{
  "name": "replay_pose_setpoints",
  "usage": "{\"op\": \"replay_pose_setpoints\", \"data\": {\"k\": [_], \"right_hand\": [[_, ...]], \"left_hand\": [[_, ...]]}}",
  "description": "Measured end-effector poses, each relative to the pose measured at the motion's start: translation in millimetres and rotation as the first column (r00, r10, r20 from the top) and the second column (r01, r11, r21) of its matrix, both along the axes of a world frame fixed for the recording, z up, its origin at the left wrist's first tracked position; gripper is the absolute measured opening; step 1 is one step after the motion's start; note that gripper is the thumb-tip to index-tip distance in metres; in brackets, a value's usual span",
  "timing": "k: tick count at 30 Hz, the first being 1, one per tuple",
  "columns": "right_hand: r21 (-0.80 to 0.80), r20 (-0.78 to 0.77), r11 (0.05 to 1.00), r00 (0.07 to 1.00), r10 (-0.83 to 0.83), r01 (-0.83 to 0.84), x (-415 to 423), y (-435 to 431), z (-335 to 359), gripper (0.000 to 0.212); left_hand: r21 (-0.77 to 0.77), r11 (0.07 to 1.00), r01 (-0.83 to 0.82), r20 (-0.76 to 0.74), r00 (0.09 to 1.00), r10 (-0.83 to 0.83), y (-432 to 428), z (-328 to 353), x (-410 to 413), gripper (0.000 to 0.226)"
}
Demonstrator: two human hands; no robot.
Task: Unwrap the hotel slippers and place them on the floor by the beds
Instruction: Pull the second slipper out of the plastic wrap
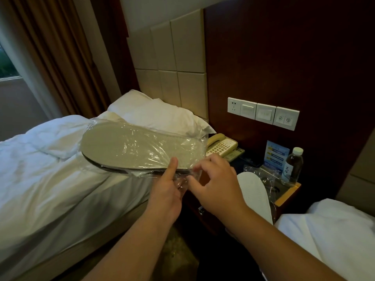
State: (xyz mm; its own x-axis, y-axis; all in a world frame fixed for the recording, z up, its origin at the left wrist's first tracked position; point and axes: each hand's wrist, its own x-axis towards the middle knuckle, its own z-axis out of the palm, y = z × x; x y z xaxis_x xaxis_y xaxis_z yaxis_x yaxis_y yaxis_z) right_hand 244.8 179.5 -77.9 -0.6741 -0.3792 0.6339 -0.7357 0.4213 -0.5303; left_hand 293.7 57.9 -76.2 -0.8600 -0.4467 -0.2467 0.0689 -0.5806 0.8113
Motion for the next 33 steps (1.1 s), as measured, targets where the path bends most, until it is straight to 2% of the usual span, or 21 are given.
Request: {"op": "replay_pose_setpoints", "data": {"k": [2, 3, 5, 6, 8, 11, 13, 16, 18, 20, 23, 25, 29, 31, 33], "right_hand": [[-0.224, 0.111, 0.974, 0.993, 0.038, -0.012, 4, 3, 0, 0.007], [-0.386, 0.222, 0.922, 0.972, 0.075, 0.017, 5, 5, 1, 0.005], [-0.655, 0.473, 0.740, 0.846, 0.244, 0.153, 5, 10, 4, 0.001], [-0.714, 0.556, 0.661, 0.761, 0.334, 0.232, 3, 11, 5, 0.003], [-0.717, 0.639, 0.623, 0.651, 0.410, 0.311, 0, 14, 5, 0.015], [-0.739, 0.612, 0.633, 0.620, 0.490, 0.229, 0, 17, 10, 0.020], [-0.721, 0.577, 0.677, 0.667, 0.471, 0.145, -1, 20, 14, 0.016], [-0.540, 0.523, 0.838, 0.813, 0.254, 0.085, -10, 22, 18, 0.008], [-0.471, 0.494, 0.877, 0.851, 0.175, 0.093, -16, 23, 20, 0.004], [-0.518, 0.528, 0.845, 0.826, 0.198, 0.129, -19, 25, 21, 0.005], [-0.659, 0.609, 0.719, 0.717, 0.339, 0.220, -21, 27, 21, 0.013], [-0.659, 0.650, 0.699, 0.679, 0.343, 0.278, -23, 27, 18, 0.013], [-0.643, 0.643, 0.725, 0.687, 0.339, 0.245, -27, 26, 19, 0.008], [-0.561, 0.632, 0.803, 0.730, 0.260, 0.199, -30, 25, 22, 0.012], [-0.507, 0.607, 0.836, 0.775, 0.175, 0.209, -34, 25, 25, 0.006]], "left_hand": [[0.018, 1.000, -0.021, -0.031, 0.999, 0.022, 4, 2, 1, 0.059], [0.036, 0.998, -0.043, -0.041, 0.998, 0.044, 5, 3, 1, 0.055], [0.068, 0.994, -0.085, -0.043, 0.995, 0.088, 5, 3, -1, 0.048], [0.079, 0.992, -0.096, -0.041, 0.994, 0.100, 5, 3, -1, 0.046], [0.097, 0.990, -0.103, -0.034, 0.994, 0.107, 6, 3, -2, 0.043], [0.090, 0.992, -0.089, -0.037, 0.995, 0.092, 5, 1, 0, 0.049], [0.062, 0.995, -0.072, -0.040, 0.996, 0.075, 5, 0, 1, 0.052], [0.034, 0.998, -0.046, -0.045, 0.998, 0.048, 4, -3, 1, 0.053], [0.039, 0.998, -0.048, -0.051, 0.997, 0.050, 2, -4, 1, 0.052], [0.048, 0.997, -0.053, -0.058, 0.997, 0.055, -1, -3, 1, 0.051], [0.080, 0.995, -0.065, -0.069, 0.995, 0.071, -6, -2, 1, 0.038], [0.106, 0.992, -0.067, -0.083, 0.994, 0.076, -9, -2, 2, 0.030], [0.079, 0.996, -0.035, -0.079, 0.996, 0.042, -10, -3, 5, 0.044], [0.072, 0.997, -0.020, -0.073, 0.997, 0.026, -10, -5, 6, 0.044], [0.070, 0.997, -0.015, -0.072, 0.997, 0.020, -10, -6, 7, 0.043]]}}
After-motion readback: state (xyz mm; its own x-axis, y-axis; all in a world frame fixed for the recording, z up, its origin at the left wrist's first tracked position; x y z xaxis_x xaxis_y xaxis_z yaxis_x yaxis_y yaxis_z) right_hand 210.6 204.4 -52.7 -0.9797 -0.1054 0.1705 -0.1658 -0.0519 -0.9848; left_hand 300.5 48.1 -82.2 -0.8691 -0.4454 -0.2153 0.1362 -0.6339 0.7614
